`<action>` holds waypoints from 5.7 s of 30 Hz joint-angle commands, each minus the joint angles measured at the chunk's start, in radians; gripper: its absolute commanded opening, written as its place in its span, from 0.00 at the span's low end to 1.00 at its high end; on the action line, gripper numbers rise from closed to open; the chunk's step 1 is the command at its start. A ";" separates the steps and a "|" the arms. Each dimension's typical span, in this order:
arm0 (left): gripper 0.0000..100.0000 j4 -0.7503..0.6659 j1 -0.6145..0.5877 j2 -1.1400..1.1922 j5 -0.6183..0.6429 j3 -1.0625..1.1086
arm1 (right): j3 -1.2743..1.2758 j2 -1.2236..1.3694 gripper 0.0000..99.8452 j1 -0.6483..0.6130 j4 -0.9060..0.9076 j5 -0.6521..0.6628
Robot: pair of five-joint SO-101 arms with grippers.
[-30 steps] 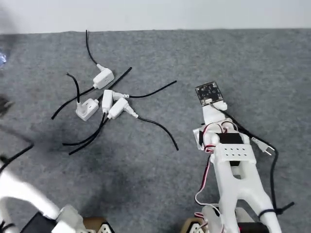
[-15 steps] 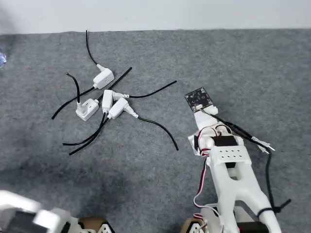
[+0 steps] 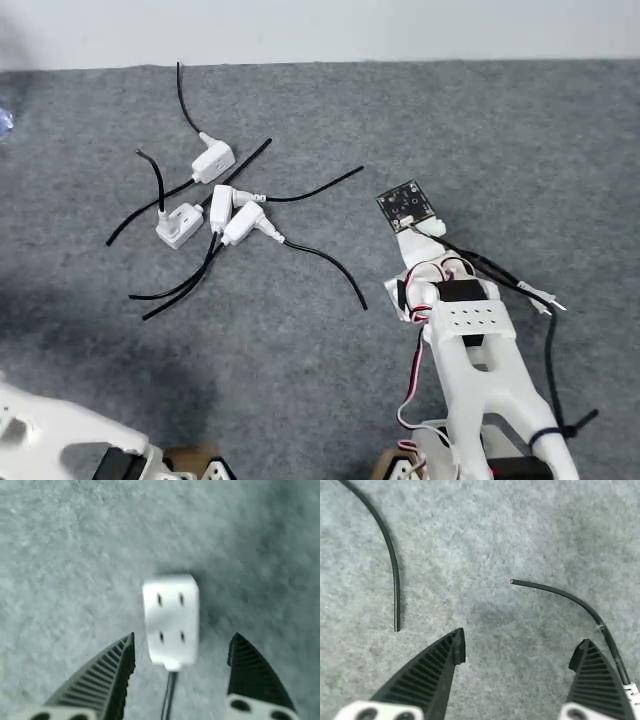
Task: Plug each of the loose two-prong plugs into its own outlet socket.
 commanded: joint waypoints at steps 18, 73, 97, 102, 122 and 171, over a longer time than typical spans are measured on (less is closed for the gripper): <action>0.01 0.339 -0.015 0.620 -0.037 -1.043 | -0.008 -0.033 0.32 -0.008 -0.018 0.049; 0.01 -0.089 1.795 -1.111 -0.384 1.279 | 0.066 -0.033 0.32 0.196 -0.243 -0.037; 0.22 -0.264 1.880 -1.112 -0.282 1.420 | 0.068 -0.033 0.32 0.194 -0.243 -0.034; 0.27 -0.253 1.875 -1.114 -0.296 1.406 | 0.068 -0.033 0.32 0.196 -0.243 -0.034; 0.17 -0.121 1.289 -1.559 -0.035 1.523 | -0.522 0.025 0.32 0.335 0.490 0.192; 0.17 -0.466 1.146 -1.976 -0.034 2.063 | -1.059 0.909 0.16 0.615 0.605 0.694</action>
